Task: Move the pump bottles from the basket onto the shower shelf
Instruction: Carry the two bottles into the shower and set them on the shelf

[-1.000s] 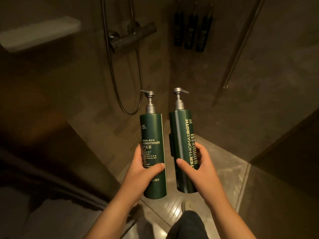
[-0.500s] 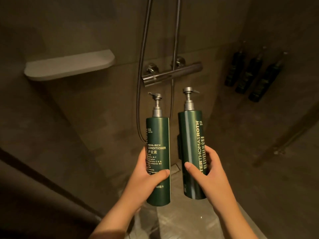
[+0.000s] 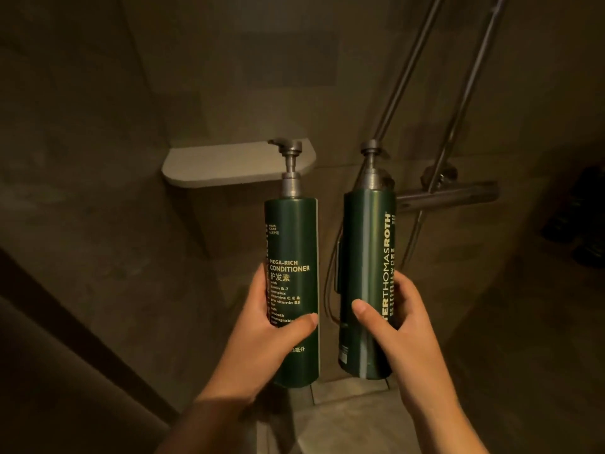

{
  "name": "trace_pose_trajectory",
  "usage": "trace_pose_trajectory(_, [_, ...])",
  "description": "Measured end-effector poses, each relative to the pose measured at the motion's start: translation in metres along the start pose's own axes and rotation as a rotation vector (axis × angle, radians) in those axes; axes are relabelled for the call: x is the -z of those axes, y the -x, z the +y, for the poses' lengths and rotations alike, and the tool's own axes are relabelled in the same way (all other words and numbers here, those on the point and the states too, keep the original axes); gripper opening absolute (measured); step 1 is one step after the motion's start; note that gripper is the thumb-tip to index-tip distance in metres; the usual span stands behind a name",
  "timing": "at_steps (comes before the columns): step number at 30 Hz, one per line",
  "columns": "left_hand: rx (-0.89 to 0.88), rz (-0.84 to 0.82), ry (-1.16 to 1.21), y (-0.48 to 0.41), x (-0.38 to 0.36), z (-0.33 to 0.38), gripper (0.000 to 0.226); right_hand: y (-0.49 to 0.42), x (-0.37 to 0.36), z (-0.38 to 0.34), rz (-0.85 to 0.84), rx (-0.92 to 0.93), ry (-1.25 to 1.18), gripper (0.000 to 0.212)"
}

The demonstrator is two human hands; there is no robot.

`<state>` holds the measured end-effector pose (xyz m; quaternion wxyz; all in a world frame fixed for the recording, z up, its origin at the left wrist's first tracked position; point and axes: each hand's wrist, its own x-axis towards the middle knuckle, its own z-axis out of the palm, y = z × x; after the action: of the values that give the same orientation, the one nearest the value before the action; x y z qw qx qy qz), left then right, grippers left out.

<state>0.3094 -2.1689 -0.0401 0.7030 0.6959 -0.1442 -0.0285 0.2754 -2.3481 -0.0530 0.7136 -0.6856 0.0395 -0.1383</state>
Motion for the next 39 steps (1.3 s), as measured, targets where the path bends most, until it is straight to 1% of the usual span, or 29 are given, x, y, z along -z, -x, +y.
trace_pose_trajectory(4, [-0.084,0.086,-0.023,-0.022,0.024,0.016,0.073,-0.033,-0.028,-0.017,-0.051,0.095,0.044,0.068])
trace_pose_trajectory(9, [-0.167,0.243,-0.097,-0.043,0.038,0.035,0.080,-0.066,-0.054,-0.031,-0.095,0.214,-0.001,0.069])
trace_pose_trajectory(14, [-0.259,0.404,-0.149,-0.066,0.046,0.058,0.079,-0.110,-0.070,-0.052,-0.181,0.313,-0.027,0.067])
trace_pose_trajectory(19, [-0.346,0.515,-0.211,-0.091,0.050,0.082,0.083,-0.151,-0.082,-0.073,-0.277,0.352,-0.082,0.073])
trace_pose_trajectory(23, [-0.420,0.633,-0.288,-0.109,0.047,0.095,0.082,-0.178,-0.089,-0.081,-0.350,0.382,-0.131,0.076])
trace_pose_trajectory(25, [-0.451,0.679,-0.313,-0.115,0.047,0.097,0.083,-0.187,-0.091,-0.082,-0.377,0.398,-0.148,0.074])
trace_pose_trajectory(31, [-0.488,0.742,-0.356,-0.130,0.049,0.096,0.085,-0.206,-0.099,-0.082,-0.416,0.372,-0.153,0.072])
trace_pose_trajectory(39, [-0.481,0.720,-0.396,-0.157,0.053,0.091,0.091,-0.224,-0.109,-0.078,-0.446,0.371,-0.171,0.075])
